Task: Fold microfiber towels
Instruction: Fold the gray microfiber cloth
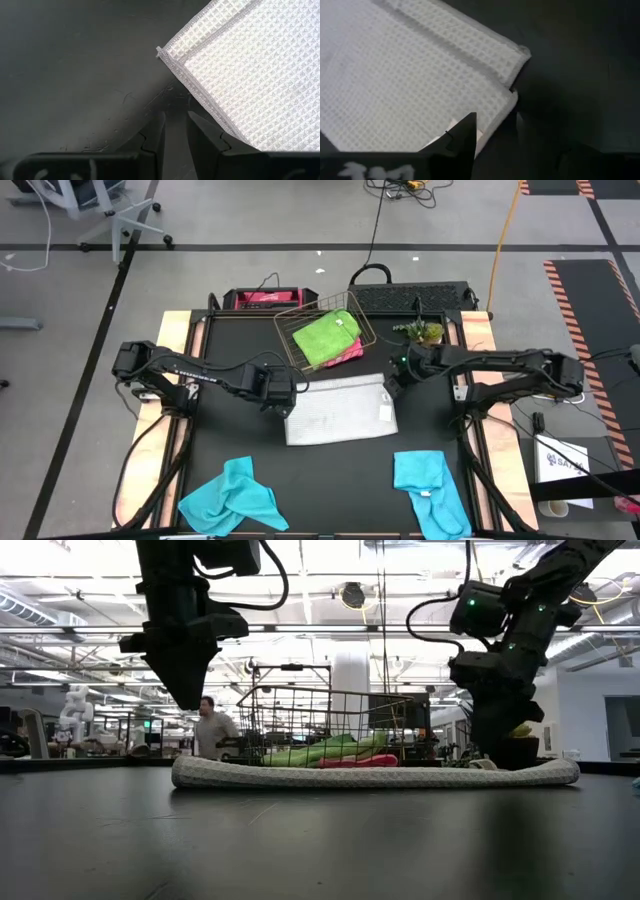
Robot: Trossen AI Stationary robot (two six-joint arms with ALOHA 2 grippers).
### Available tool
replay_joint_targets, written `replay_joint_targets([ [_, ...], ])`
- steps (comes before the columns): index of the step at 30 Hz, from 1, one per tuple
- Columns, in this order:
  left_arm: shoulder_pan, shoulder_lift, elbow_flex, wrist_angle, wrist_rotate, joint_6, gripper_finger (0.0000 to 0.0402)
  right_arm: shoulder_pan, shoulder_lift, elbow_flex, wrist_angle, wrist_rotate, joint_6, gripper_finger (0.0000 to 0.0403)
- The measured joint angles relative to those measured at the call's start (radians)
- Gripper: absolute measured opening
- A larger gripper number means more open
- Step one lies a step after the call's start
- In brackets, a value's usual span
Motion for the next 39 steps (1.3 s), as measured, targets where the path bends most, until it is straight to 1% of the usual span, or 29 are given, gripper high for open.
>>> replay_joint_targets([
  [7, 0.000, 0.000, 0.000, 0.000, 0.000, 0.000, 0.0081, -0.005, 0.077, 0.000, 0.034, 0.002, -0.003, 0.0130],
  [11, 0.000, 0.001, 0.000, 0.000, 0.000, 0.003, 0.0081, -0.013, 0.097, 0.000, 0.081, 0.003, -0.007, 0.0130],
  [22, 0.000, 0.001, 0.000, 0.000, 0.000, 0.006, 0.0081, -0.021, 0.097, 0.000, 0.083, 0.006, -0.033, 0.0130],
  [26, 0.000, 0.001, -0.001, 0.000, 0.000, 0.006, 0.0081, -0.021, 0.097, 0.000, 0.085, 0.028, -0.034, 0.0130],
  [35, 0.000, 0.001, -0.001, 0.000, 0.000, 0.002, 0.0081, -0.021, 0.097, -0.088, 0.185, 0.028, 0.005, 0.0130],
  [39, 0.000, 0.001, -0.001, 0.000, 0.000, -0.001, 0.0081, -0.021, 0.095, -0.103, 0.215, 0.026, 0.026, 0.0130],
])
